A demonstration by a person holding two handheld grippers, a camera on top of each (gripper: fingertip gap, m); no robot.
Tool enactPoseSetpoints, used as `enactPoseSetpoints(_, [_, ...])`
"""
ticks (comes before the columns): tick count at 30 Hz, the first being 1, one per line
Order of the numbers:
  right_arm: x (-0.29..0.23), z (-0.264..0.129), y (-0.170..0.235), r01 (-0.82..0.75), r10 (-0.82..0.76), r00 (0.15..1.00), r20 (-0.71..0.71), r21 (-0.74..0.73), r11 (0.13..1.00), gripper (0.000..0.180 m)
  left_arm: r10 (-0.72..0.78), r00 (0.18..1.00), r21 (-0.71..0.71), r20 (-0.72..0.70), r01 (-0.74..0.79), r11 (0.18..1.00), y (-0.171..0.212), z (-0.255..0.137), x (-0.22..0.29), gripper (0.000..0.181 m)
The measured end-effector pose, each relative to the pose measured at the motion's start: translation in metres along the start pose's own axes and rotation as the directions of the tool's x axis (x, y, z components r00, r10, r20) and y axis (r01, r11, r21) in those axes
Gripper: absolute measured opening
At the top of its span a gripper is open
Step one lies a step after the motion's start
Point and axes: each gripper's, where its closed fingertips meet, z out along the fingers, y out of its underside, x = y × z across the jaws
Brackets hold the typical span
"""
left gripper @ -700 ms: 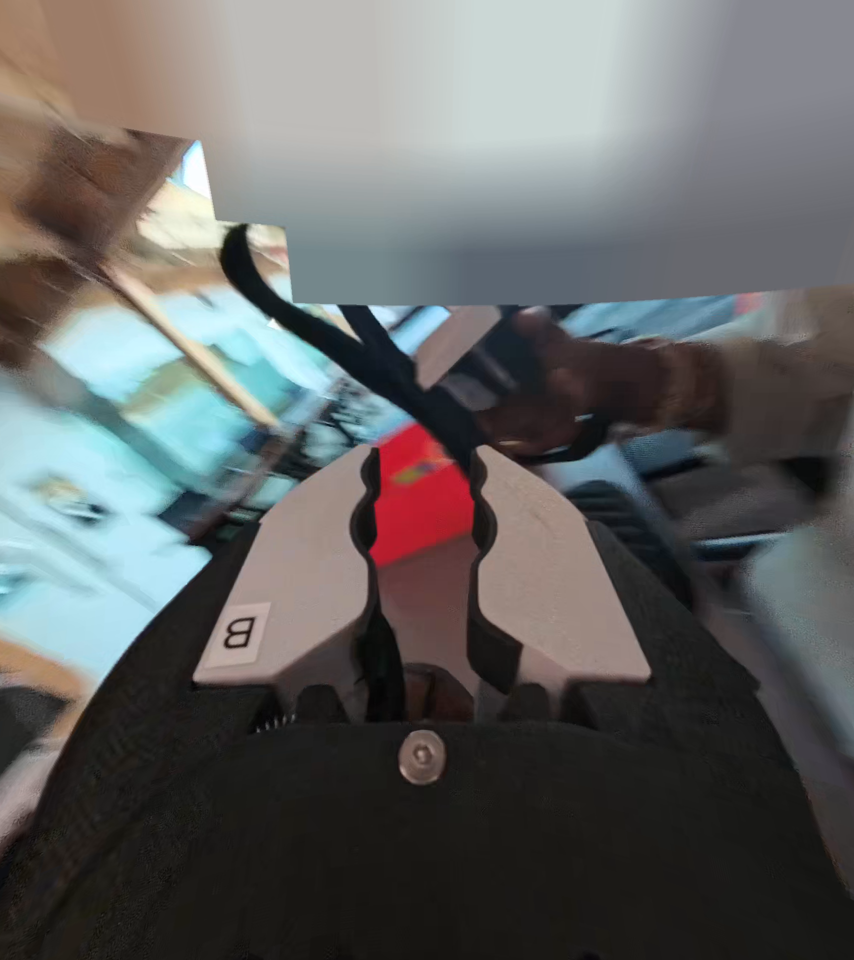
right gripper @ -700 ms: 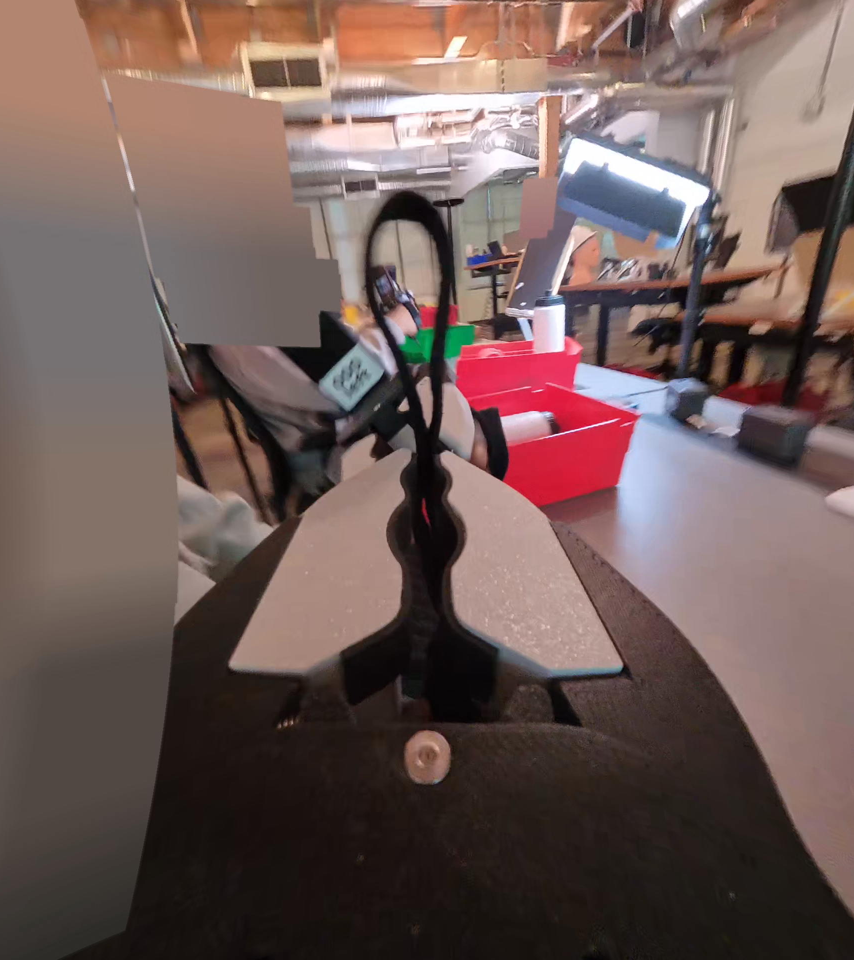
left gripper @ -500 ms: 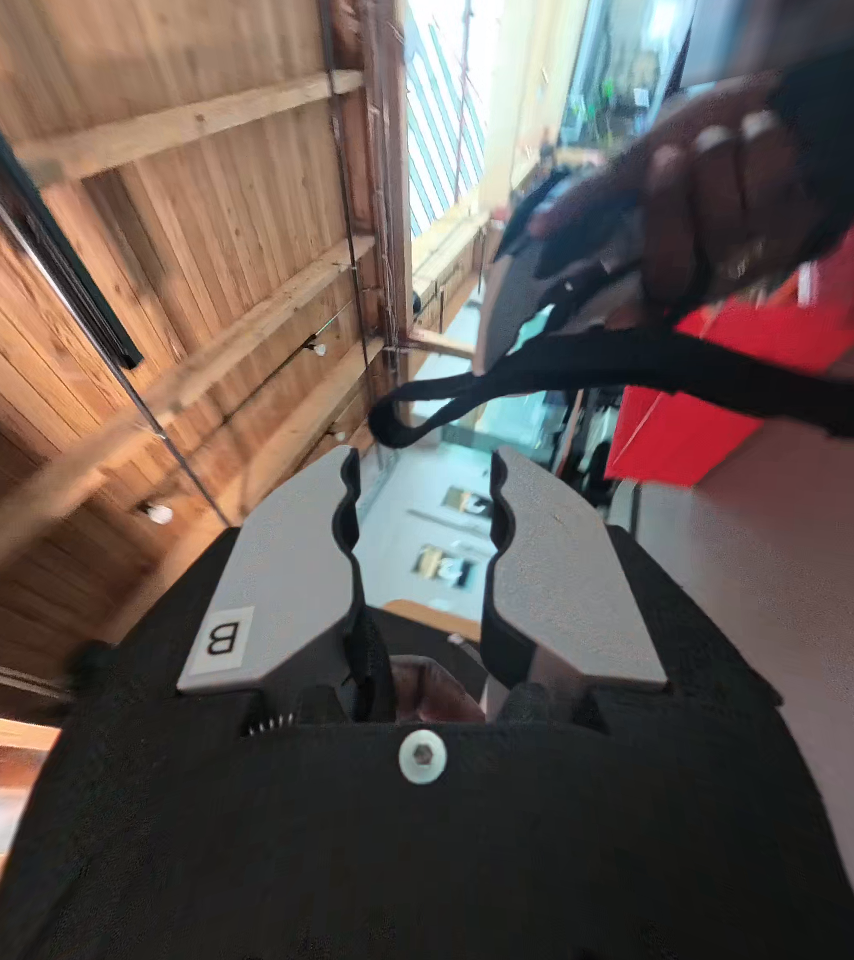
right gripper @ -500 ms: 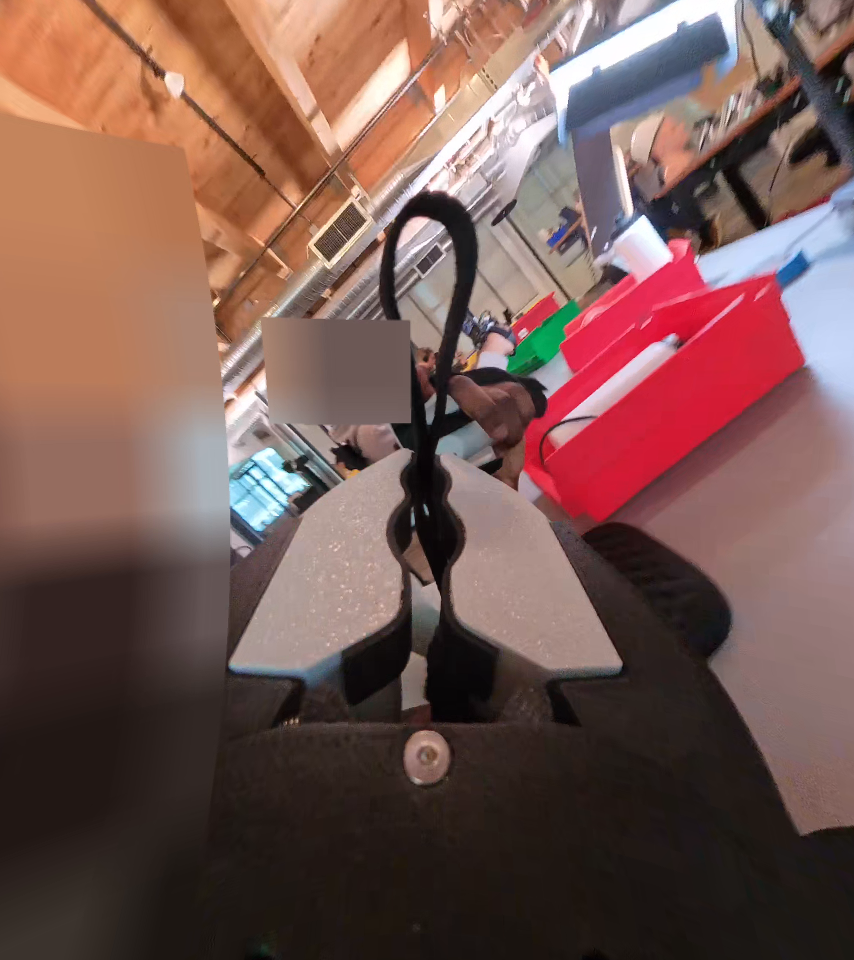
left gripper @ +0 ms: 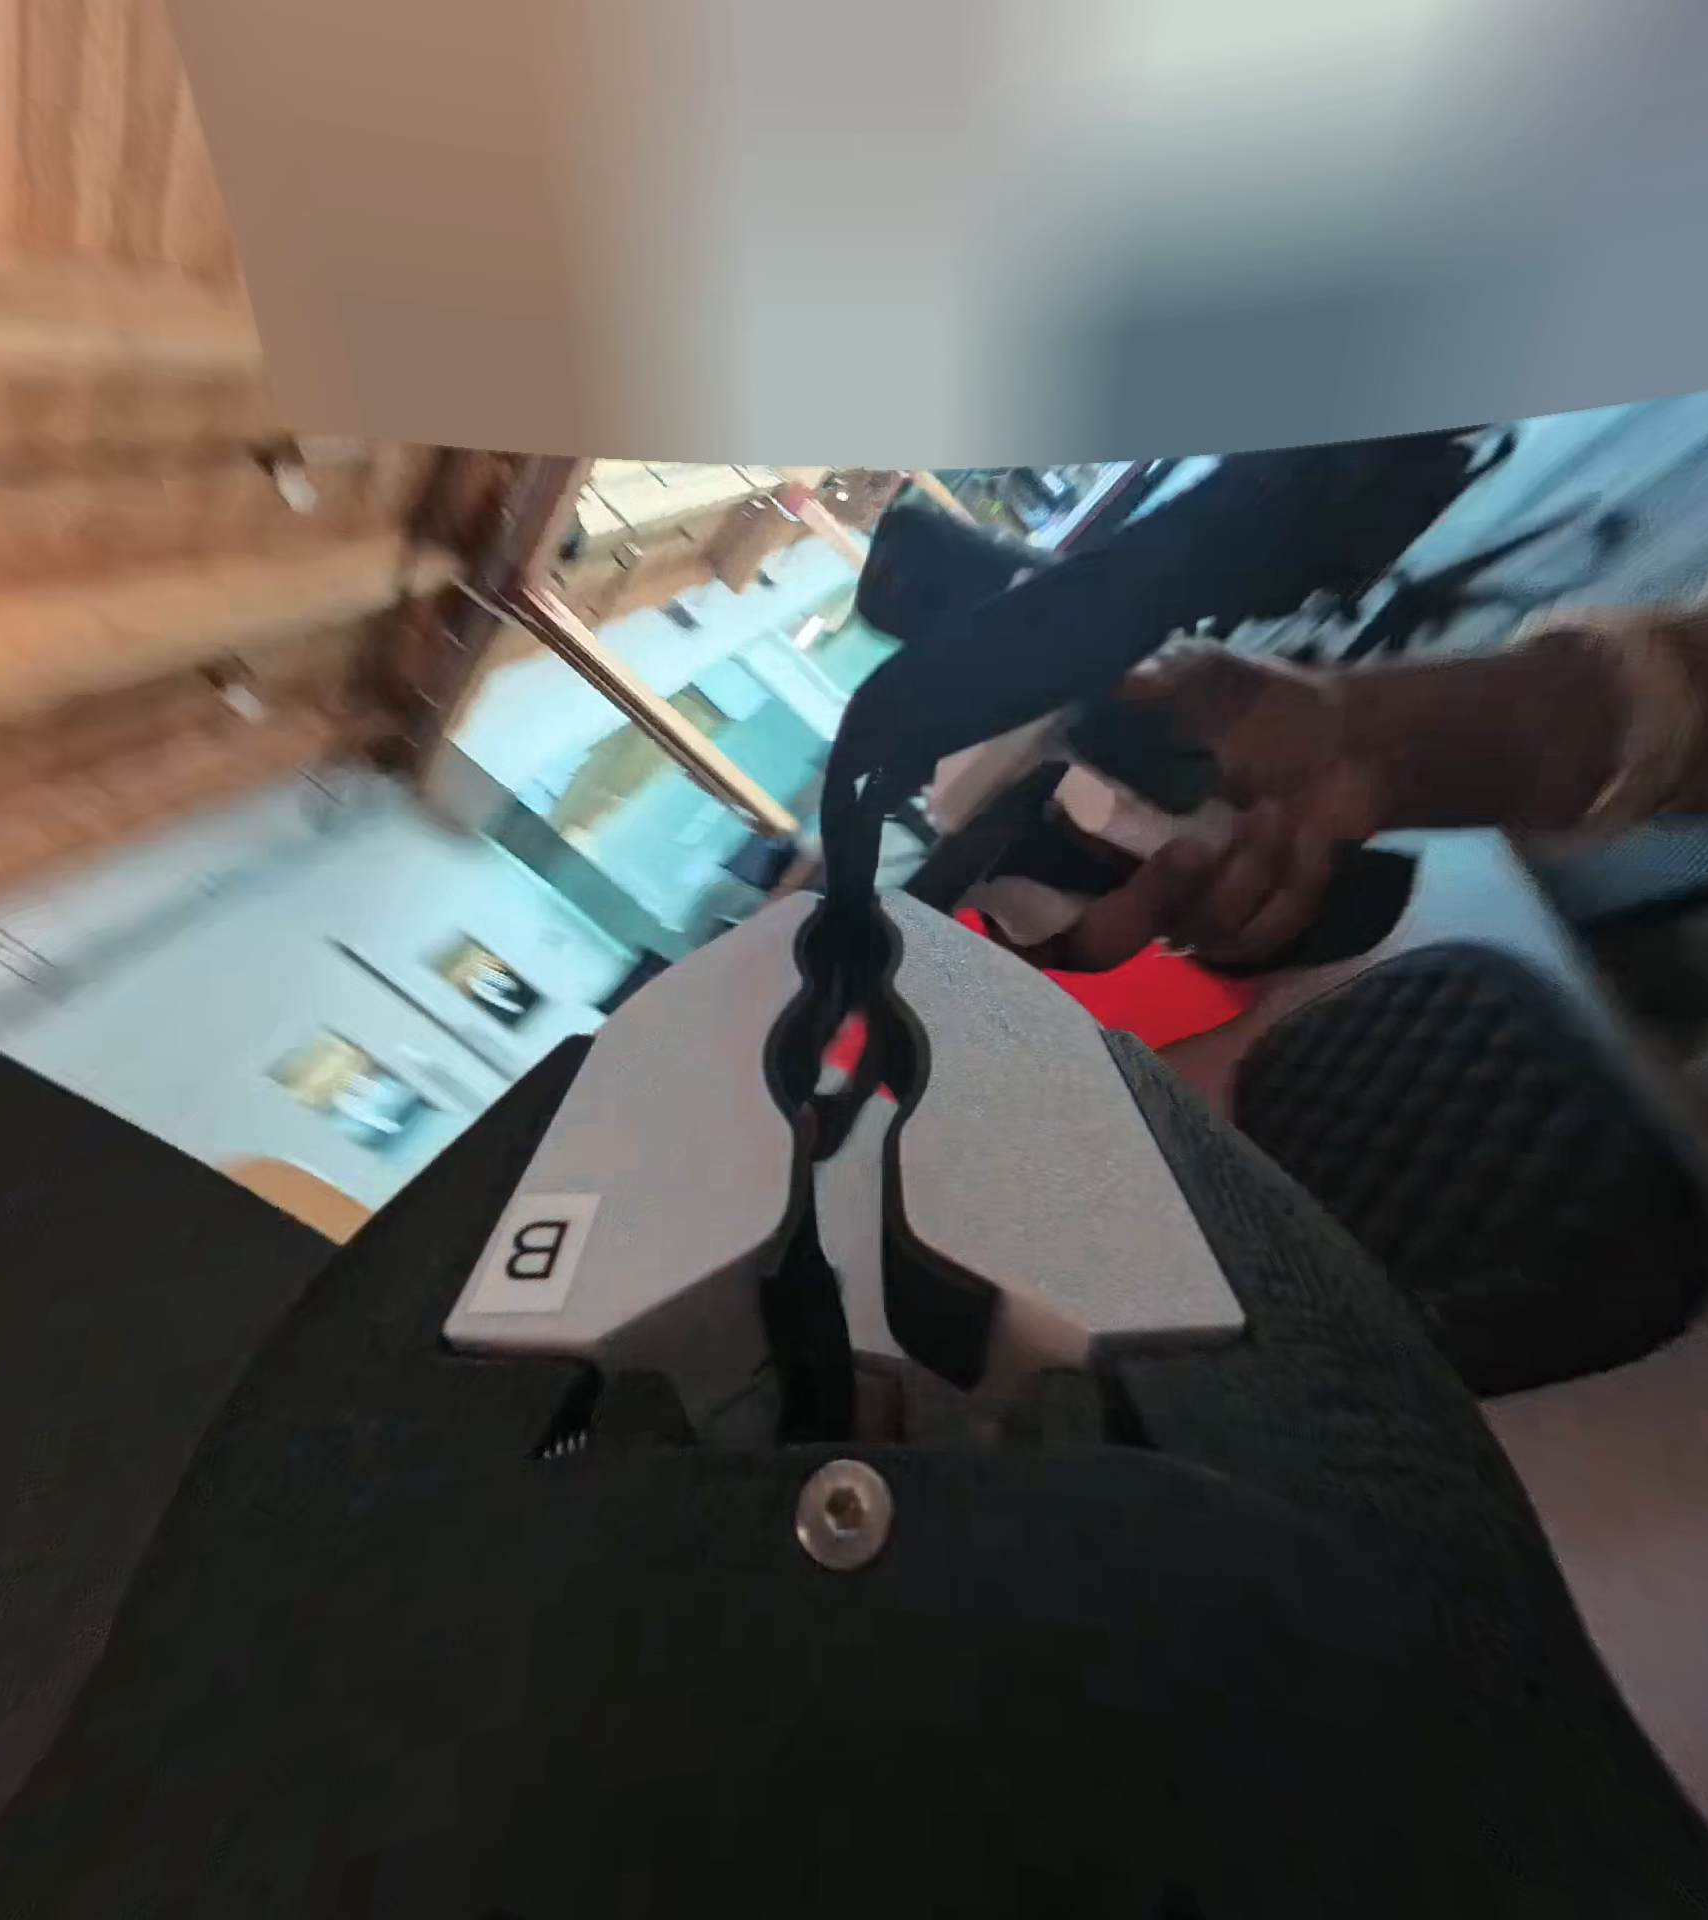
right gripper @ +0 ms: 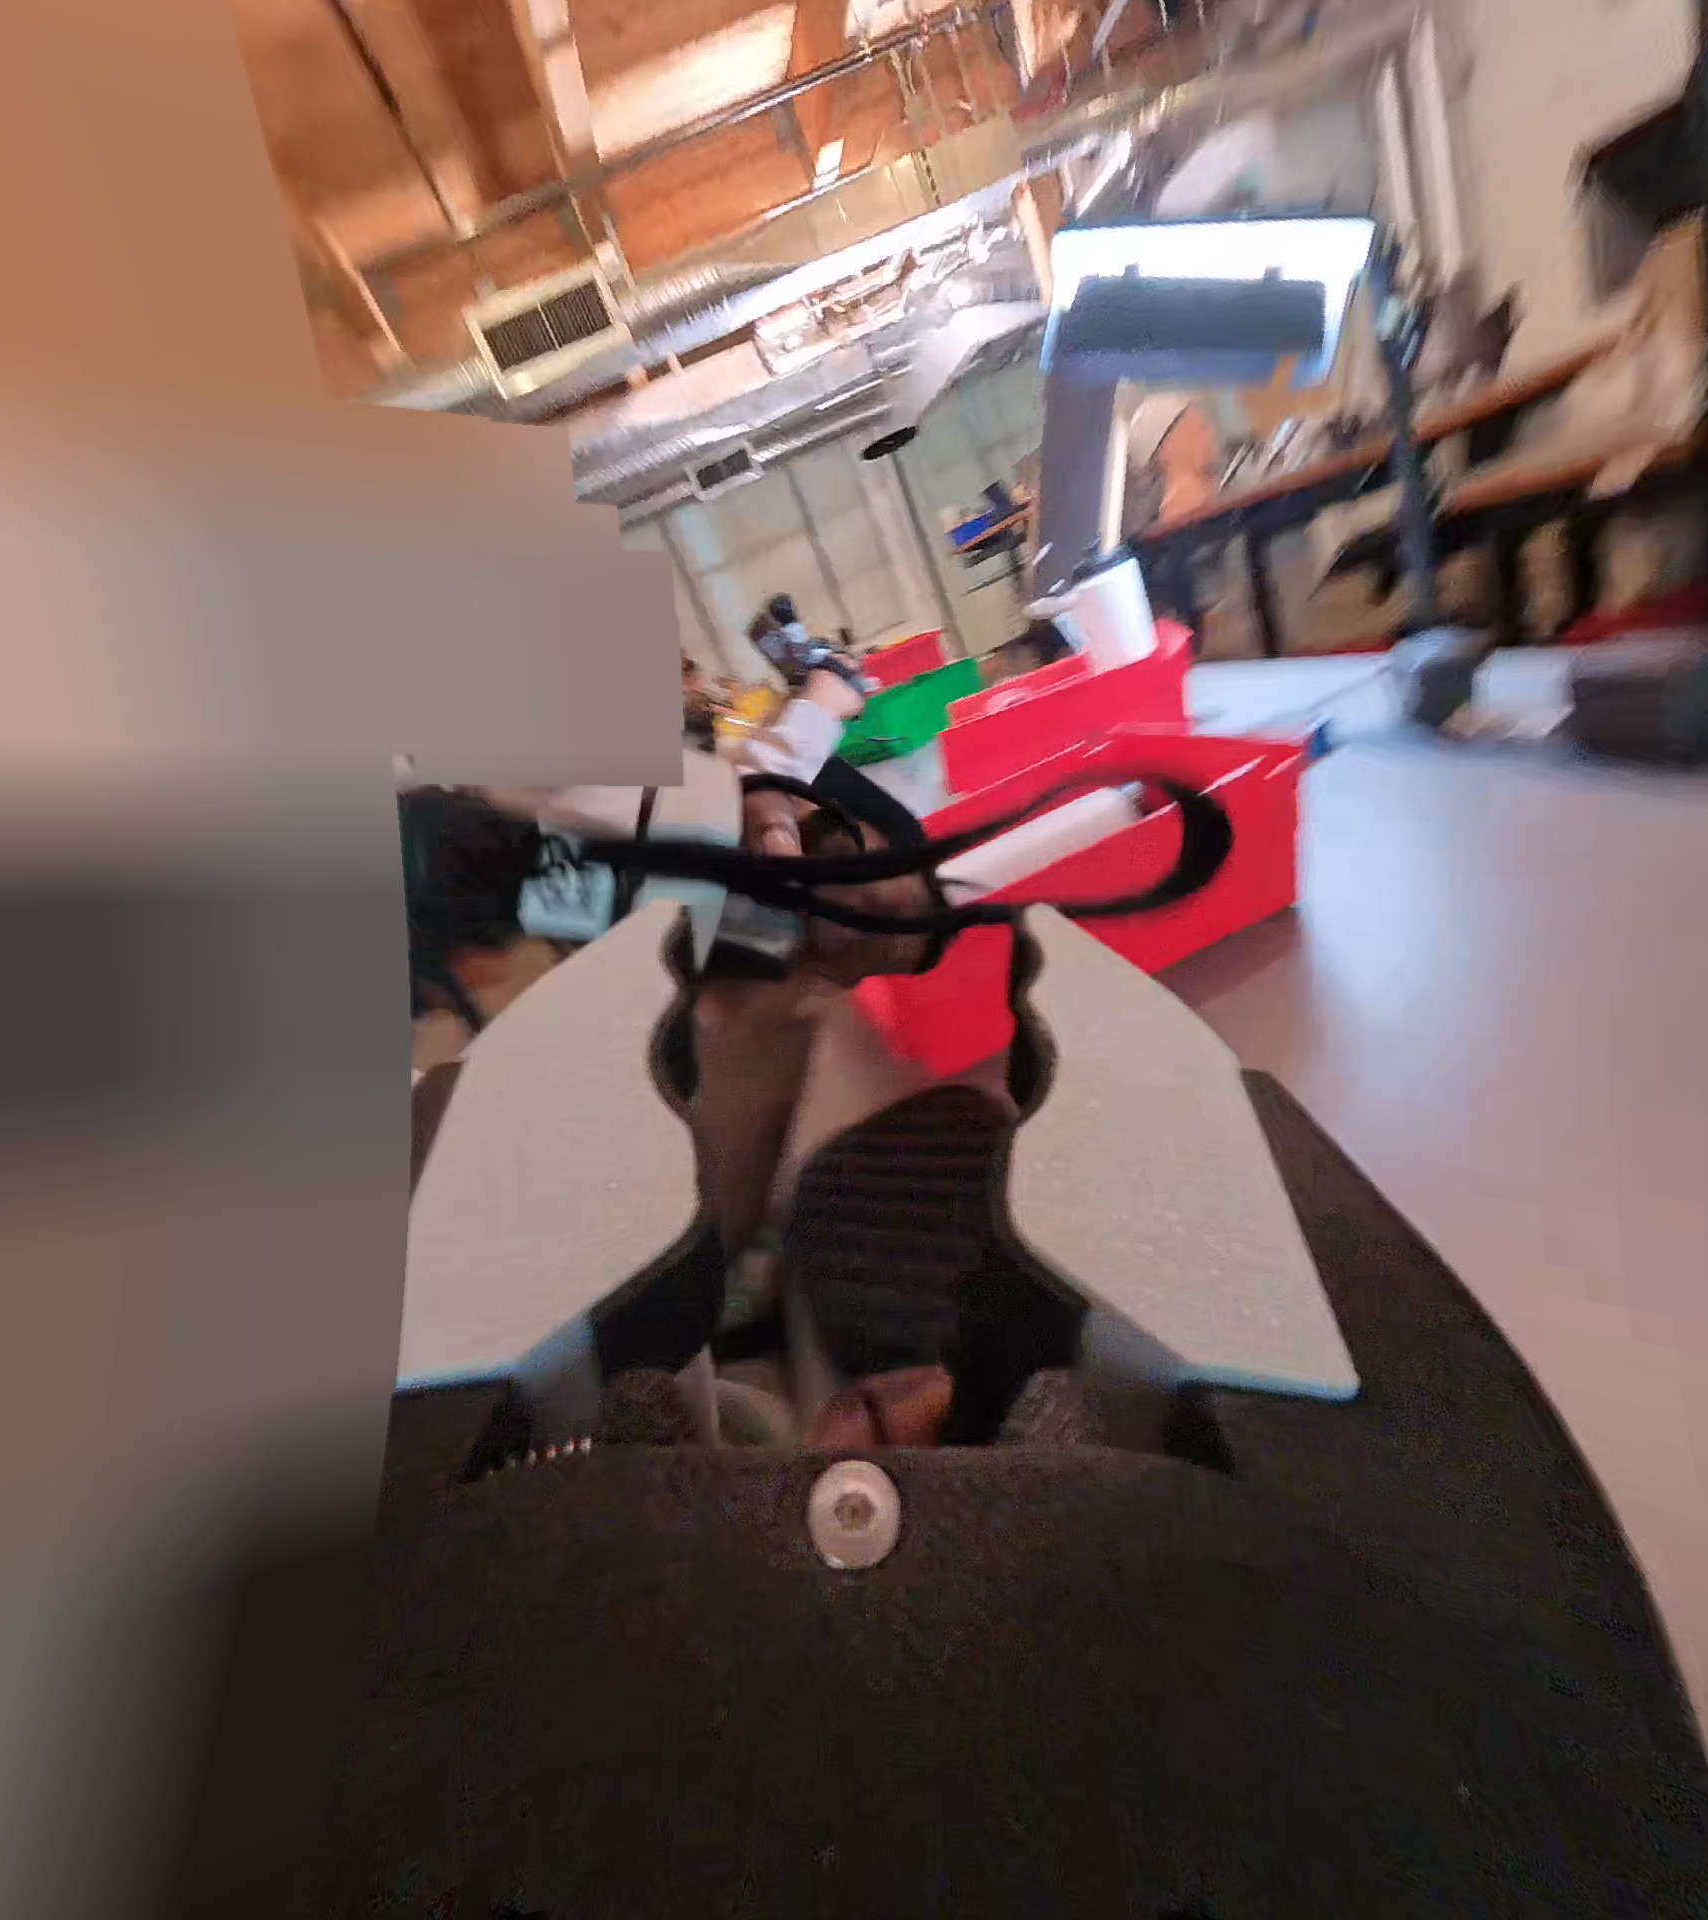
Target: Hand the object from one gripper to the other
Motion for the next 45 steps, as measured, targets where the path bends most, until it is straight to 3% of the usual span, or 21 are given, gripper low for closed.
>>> enactPoseSetpoints(1, [-0.001,-0.003,-0.003,0.146,-0.146,0.989,-0.033,-0.003,0.989,0.063,-0.142,0.989,-0.016,-0.035,0.141,0.990,0.003,-0.001,-0.003,0.006])
enactPoseSetpoints(4, [-0.006,-0.010,-0.007,0.529,-0.536,0.829,-0.159,-0.085,0.844,0.066,-0.492,0.849,-0.105,-0.194,0.481,0.870,0.014,-0.003,0.007,0.006])
enactPoseSetpoints(6, [-0.012,-0.009,0.002,0.630,-0.655,0.740,-0.151,-0.183,0.754,0.058,-0.607,0.753,-0.114,-0.253,0.600,0.792,0.013,-0.003,0.011,0.006])
enactPoseSetpoints(11, [-0.018,0.006,0.031,0.505,-0.535,0.843,-0.058,-0.260,0.823,0.039,-0.646,0.684,-0.176,-0.339,0.628,0.758,0.013,-0.002,0.029,0.006])
enactPoseSetpoints(14, [-0.012,0.010,0.039,0.485,-0.519,0.852,-0.066,-0.273,0.831,0.007,-0.674,0.671,-0.190,-0.310,0.651,0.735,0.014,0.000,0.027,0.008])
enactPoseSetpoints(15, [-0.011,0.010,0.037,0.470,-0.506,0.859,-0.080,-0.271,0.840,0.006,-0.689,0.662,-0.194,-0.297,0.664,0.722,0.015,0.000,0.025,0.012])
enactPoseSetpoints(18, [-0.004,-0.002,0.018,0.398,-0.437,0.888,-0.142,-0.239,0.886,0.005,-0.704,0.683,-0.175,-0.197,0.682,0.710,0.021,-0.003,0.006,0.048])
enactPoseSetpoints(21, [0.025,-0.047,-0.027,0.355,-0.402,0.841,-0.362,-0.191,0.915,0.004,-0.691,0.723,-0.130,0.022,0.687,0.715,0.033,-0.021,-0.036,0.061])
enactPoseSetpoints(23, [0.053,-0.099,-0.061,0.342,-0.371,0.734,-0.569,-0.161,0.926,0.004,-0.667,0.726,-0.104,0.166,0.686,0.720,0.039,-0.040,-0.064,0.063])
enactPoseSetpoints(26, [0.099,-0.201,-0.098,0.321,-0.262,0.446,-0.856,-0.120,0.939,0.004,-0.628,0.716,-0.040,0.304,0.669,0.742,0.038,-0.075,-0.099,0.063])
enactPoseSetpoints(29, [0.137,-0.278,-0.095,0.220,-0.099,0.274,-0.957,-0.037,0.975,0.004,-0.578,0.685,0.001,0.443,0.645,0.764,0.039,-0.113,-0.129,0.063])
enactPoseSetpoints(32, [0.165,-0.303,-0.077,0.108,0.030,0.272,-0.962,0.062,0.992,0.005,-0.555,0.645,0.039,0.525,0.633,0.773,0.036,-0.145,-0.147,0.062])
enactPoseSetpoints(39, [0.206,-0.291,-0.044,-0.072,0.231,0.362,-0.903,0.220,0.973,0.008,-0.477,0.566,0.056,0.673,0.604,0.795,0.035,-0.207,-0.170,0.062])
enactPoseSetpoints(42, [0.214,-0.287,-0.037,-0.099,0.252,0.372,-0.893,0.232,0.968,0.028,-0.417,0.539,0.021,0.732,0.594,0.804,0.038,-0.230,-0.175,0.061])
enactPoseSetpoints(45, [0.215,-0.288,-0.037,-0.081,0.217,0.348,-0.912,0.201,0.976,0.035,-0.335,0.517,-0.043,0.788,0.588,0.808,0.043,-0.251,-0.177,0.061])
